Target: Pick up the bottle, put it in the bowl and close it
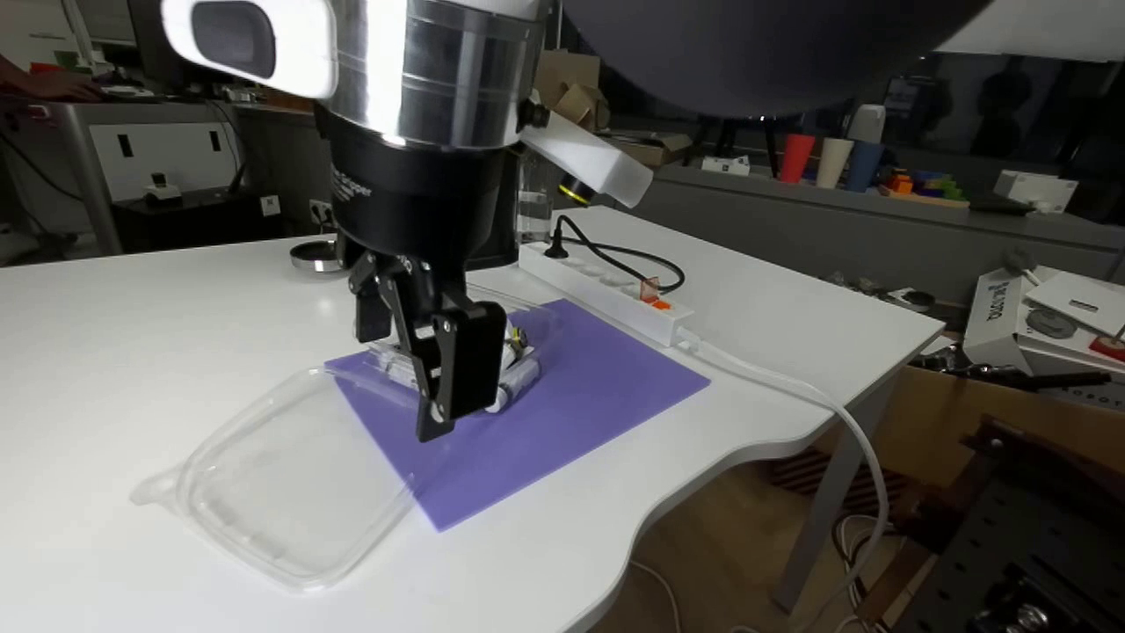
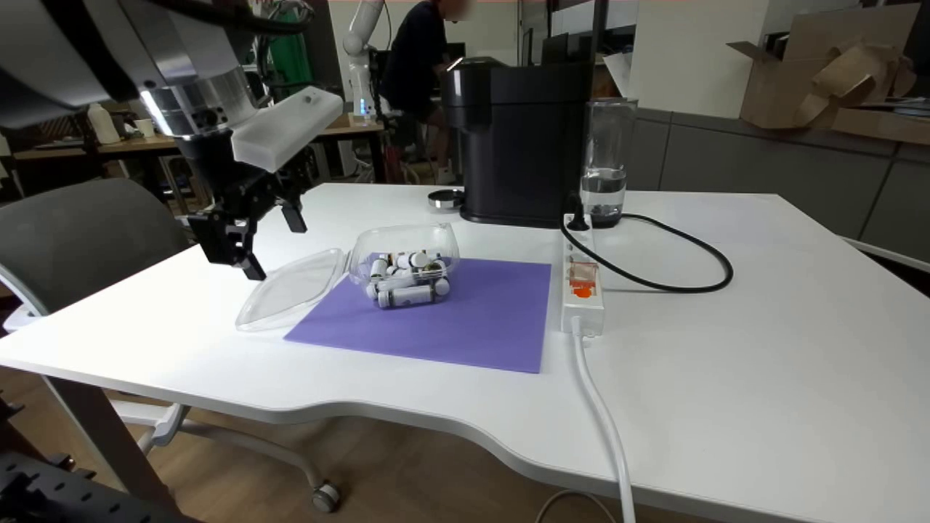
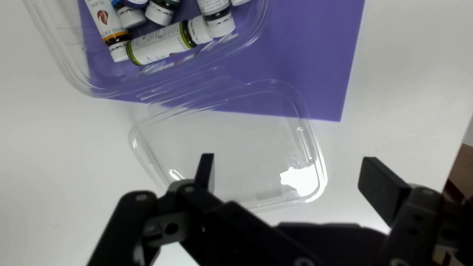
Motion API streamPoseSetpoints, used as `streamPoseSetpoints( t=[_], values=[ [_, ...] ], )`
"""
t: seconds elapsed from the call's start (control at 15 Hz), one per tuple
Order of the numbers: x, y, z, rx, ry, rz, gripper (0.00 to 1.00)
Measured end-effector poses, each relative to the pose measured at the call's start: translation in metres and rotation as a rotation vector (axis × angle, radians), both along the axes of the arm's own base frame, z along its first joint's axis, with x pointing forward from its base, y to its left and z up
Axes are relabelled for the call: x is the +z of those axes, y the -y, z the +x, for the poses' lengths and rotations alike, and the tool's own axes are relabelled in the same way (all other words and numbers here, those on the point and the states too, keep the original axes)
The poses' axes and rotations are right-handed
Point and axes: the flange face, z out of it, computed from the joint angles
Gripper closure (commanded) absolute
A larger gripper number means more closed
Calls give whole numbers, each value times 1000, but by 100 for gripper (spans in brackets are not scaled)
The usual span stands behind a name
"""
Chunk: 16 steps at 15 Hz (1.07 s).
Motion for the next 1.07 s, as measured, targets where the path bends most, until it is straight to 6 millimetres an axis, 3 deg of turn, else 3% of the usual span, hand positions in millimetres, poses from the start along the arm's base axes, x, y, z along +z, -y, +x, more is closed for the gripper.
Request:
streamPoseSetpoints(
  t=[0.4, 0.67, 0.8, 1.07],
  values=[
    [-13, 11, -17, 131, -17, -20, 0],
    [11, 34, -1, 157, 64, -59, 0],
    [18, 33, 1, 162, 81, -63, 0],
    [13, 27, -2, 183, 71, -57, 0]
  ],
)
